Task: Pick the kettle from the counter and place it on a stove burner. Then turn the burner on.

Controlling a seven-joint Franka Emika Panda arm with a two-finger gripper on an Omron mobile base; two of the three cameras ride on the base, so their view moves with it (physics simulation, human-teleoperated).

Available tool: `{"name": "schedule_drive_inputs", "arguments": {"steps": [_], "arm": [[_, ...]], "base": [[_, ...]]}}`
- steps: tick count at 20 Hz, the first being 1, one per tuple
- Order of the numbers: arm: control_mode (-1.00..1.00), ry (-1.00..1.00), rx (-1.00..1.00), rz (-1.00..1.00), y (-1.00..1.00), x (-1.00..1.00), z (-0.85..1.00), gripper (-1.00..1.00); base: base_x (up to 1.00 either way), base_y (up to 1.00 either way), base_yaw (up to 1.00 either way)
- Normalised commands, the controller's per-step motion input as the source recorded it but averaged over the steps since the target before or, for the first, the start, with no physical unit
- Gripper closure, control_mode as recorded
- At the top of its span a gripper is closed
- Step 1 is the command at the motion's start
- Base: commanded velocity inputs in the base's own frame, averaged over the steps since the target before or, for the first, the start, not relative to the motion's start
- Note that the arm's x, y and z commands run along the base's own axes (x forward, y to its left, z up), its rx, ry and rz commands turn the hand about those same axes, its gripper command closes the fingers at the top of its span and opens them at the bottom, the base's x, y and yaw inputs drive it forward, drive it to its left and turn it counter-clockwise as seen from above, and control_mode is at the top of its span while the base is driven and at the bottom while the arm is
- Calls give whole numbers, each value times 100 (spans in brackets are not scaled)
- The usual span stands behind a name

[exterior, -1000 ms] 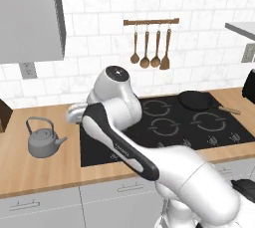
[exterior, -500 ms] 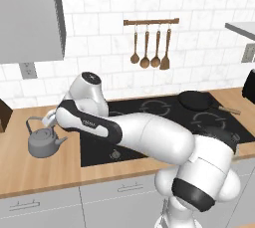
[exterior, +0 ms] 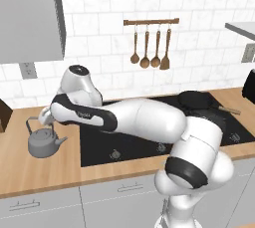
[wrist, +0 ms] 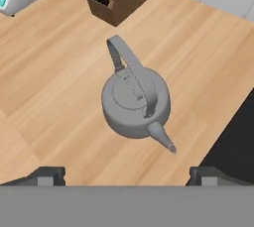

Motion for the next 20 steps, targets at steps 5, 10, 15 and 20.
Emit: {"name": "schedule_drive_inputs", "arguments": {"steps": [5, 10, 15, 20], "arm": [[-100, 0, 0, 0, 23, 19, -18, -100], [-100, 0, -2, 0, 29, 28, -16, -100], [-100, 0, -9, 0, 14, 40, -19, -100], [-100, 0, -5, 0, 3, 28, -7, -100]], "base": [[0, 0, 0], [0, 0, 0], [0, 0, 0], [0, 0, 0]]}}
